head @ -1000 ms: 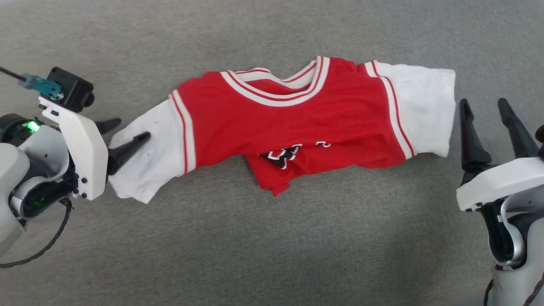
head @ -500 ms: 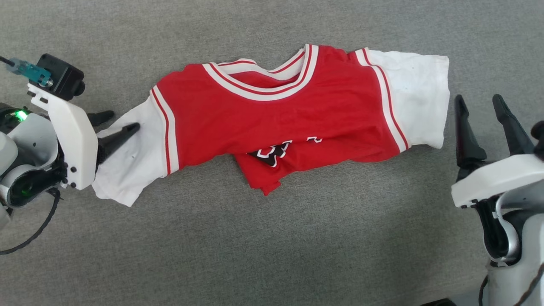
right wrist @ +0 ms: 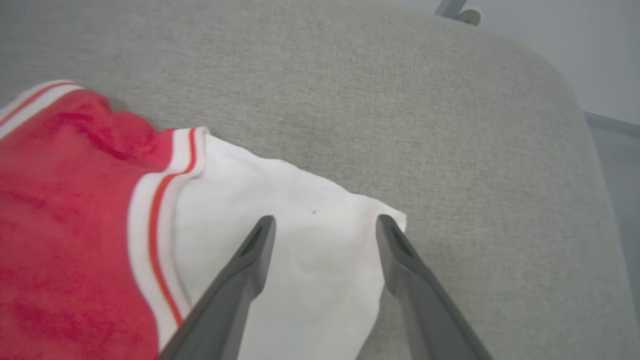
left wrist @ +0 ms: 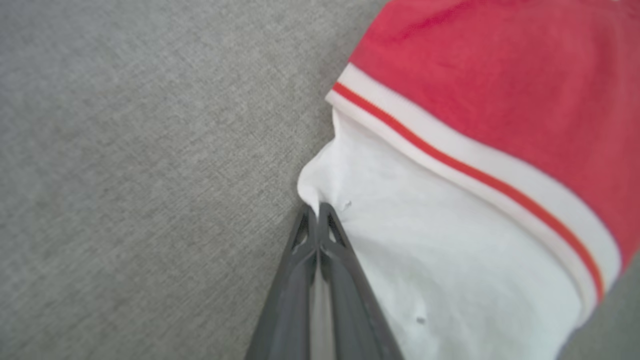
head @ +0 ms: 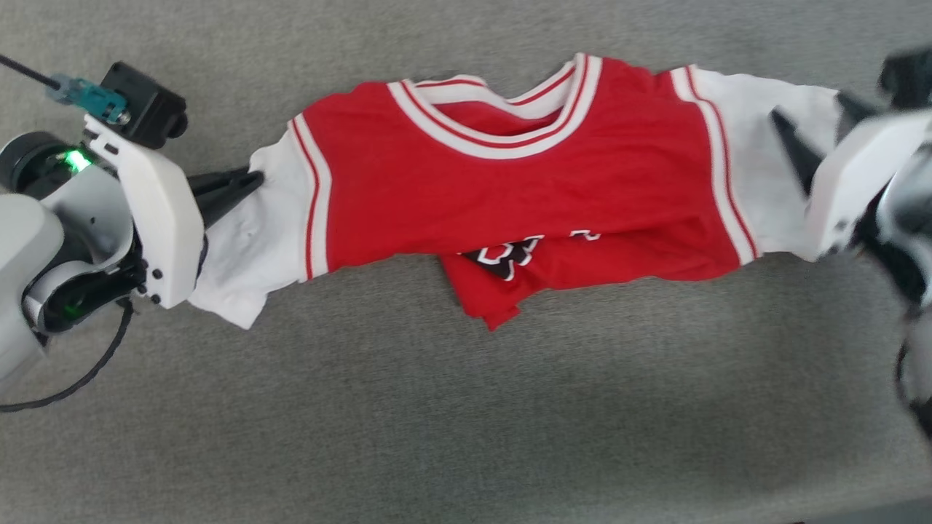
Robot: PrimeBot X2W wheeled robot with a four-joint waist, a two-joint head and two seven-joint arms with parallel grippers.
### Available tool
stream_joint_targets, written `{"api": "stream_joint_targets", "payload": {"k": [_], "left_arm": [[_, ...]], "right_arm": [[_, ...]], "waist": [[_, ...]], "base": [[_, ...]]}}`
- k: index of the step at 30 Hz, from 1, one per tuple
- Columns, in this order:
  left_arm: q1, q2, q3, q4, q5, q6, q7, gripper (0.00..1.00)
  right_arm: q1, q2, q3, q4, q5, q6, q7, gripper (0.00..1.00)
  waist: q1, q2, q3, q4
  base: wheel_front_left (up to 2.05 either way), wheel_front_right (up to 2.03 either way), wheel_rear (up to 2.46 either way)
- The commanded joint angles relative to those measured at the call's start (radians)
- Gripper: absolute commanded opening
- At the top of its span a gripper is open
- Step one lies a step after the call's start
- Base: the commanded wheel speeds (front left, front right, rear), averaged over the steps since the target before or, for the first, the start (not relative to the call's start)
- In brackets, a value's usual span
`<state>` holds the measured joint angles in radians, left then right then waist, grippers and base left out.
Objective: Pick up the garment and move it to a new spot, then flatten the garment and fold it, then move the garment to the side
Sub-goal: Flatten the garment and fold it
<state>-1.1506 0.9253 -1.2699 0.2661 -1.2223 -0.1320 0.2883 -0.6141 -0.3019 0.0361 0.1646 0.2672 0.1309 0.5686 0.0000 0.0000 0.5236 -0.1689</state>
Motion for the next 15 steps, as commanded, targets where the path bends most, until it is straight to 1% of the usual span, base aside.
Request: {"api": "stream_joint_targets", "payload": {"k": [1,4,8,9,12,15], "left_arm": [[0.01,-0.02,-0.019,0.0,0.02,0.003,0.003,0.0],[0.007,-0.032,-0.022,-0.017,0.038,0.003,-0.001,0.0],[0.005,-0.052,-0.024,-0.032,0.059,0.003,-0.008,0.0],[0.005,-0.052,-0.024,-0.032,0.059,0.003,-0.008,0.0],[0.011,-0.061,-0.026,-0.036,0.073,0.003,-0.012,0.0],[0.006,-0.065,-0.026,-0.042,0.082,0.003,-0.013,0.0]], "right_arm": [[-0.056,-0.023,0.019,0.026,0.021,0.0,0.042,1.0],[-0.156,-0.081,0.058,0.094,0.047,0.0,0.136,1.0],[-0.233,-0.119,0.115,0.176,0.091,0.0,0.246,1.0],[-0.233,-0.119,0.115,0.176,0.091,0.0,0.246,1.0],[-0.234,-0.136,0.173,0.203,0.147,0.0,0.325,1.0],[-0.224,-0.152,0.185,0.204,0.17,0.001,0.347,1.0]], "waist": [[0.0,0.0,0.022,0.024],[0.0,0.0,0.041,0.048],[0.0,0.0,0.056,0.078],[0.0,0.0,0.056,0.078],[0.0,0.0,0.056,0.092],[0.0,0.0,0.06,0.095]], "base": [[0.0,0.0,0.0],[0.0,0.0,0.0],[0.0,0.0,0.0],[0.0,0.0,0.0],[0.0,0.0,0.0],[0.0,0.0,0.0]]}}
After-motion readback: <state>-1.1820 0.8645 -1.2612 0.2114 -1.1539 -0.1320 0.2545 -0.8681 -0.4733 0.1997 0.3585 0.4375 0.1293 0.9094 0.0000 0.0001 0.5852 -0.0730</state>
